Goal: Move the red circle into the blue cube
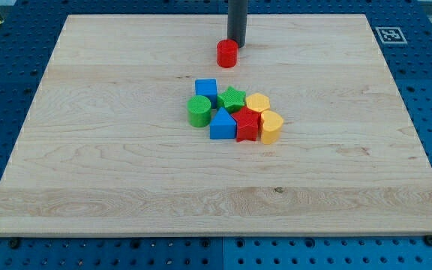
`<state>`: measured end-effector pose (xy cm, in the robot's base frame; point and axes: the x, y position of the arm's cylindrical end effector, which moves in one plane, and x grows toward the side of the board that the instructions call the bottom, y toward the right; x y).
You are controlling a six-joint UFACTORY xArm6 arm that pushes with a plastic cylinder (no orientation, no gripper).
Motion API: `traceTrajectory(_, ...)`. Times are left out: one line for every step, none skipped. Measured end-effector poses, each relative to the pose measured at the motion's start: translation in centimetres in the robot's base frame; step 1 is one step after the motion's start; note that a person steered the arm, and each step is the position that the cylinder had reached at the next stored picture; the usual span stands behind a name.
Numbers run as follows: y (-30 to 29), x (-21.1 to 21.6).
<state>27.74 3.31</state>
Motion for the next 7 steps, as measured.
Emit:
traceTrajectory(-0.7,0.9)
traceTrajectory(-1.7,4.2)
traceTrajectory(-1.7,6.9)
traceTrajectory(-1.7,8.0)
traceTrajectory(-1.8,8.0)
traceTrajectory(-1.7,7.9)
traceTrajectory(-1.7,7.9)
